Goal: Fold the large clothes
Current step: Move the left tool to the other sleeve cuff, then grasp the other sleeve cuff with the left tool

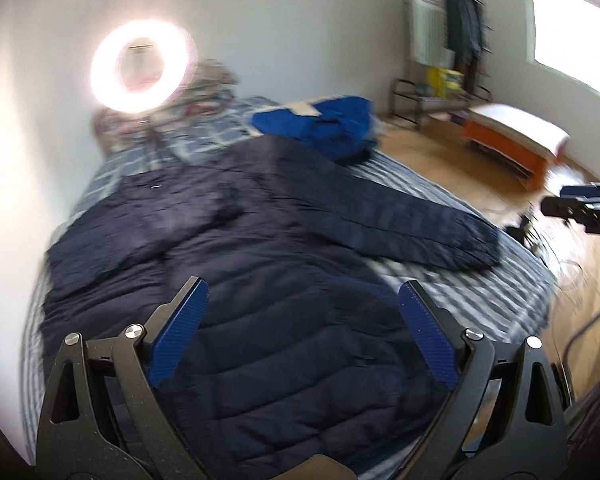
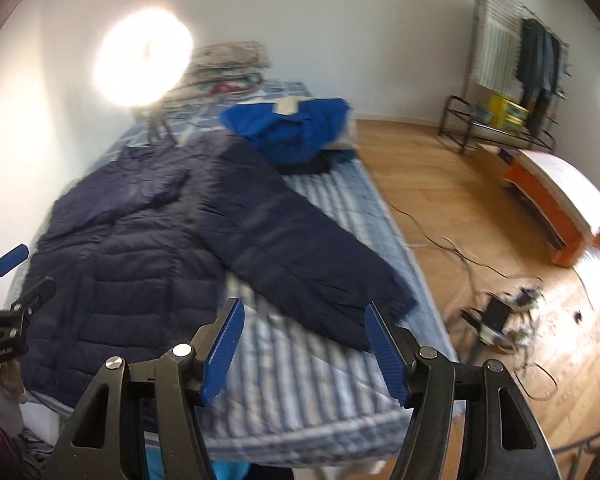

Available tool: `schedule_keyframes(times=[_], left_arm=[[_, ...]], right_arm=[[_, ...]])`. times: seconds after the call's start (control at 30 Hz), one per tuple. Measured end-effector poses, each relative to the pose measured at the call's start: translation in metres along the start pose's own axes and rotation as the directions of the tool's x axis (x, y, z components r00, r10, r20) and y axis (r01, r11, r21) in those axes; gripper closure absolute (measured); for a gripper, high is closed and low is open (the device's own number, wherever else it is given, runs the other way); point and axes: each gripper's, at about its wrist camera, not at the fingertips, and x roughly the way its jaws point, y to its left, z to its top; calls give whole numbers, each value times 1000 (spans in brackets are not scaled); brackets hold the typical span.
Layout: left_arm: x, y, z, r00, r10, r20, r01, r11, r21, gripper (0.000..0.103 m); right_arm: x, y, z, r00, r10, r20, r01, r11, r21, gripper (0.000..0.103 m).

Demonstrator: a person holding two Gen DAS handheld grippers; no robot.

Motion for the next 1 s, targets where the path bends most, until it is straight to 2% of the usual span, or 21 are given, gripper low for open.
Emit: schedule_keyframes(times=[0.2,0.33,0.4,0.47,0.6,0.73,0.9,1.0], left_arm=[[35,-75,8,991,-114,-67,121,987,109,6],[73,-123,7,970,-183,-161,204,971,125,6],[92,-145,6,960,-195,-199,223,966,131,6],[104,-167,8,959,-194,-205,230,958,173,6],[124,-204,16,957,-203,-208,252,935,250,6],[149,-227,29,952,-215,-218,266,933,243,6],[185,-256,34,920,-246,-305,318,923,215,6],[202,-272,29,914,-226,-337,315,918,239,6]], right_arm=[[13,-47,-23,997,-37,-64,43,994,100,38],[12,-67,-31,995,-70,-68,79,987,141,40],[9,-80,-33,992,-112,-60,121,980,158,40],[6,-91,-34,989,-140,-57,148,972,185,41],[7,-114,-33,986,-148,-71,161,953,255,41],[5,-127,-33,973,-216,-74,229,935,271,42],[9,-140,-33,971,-220,-95,239,921,308,42],[9,-142,-33,966,-240,-94,257,918,302,42]])
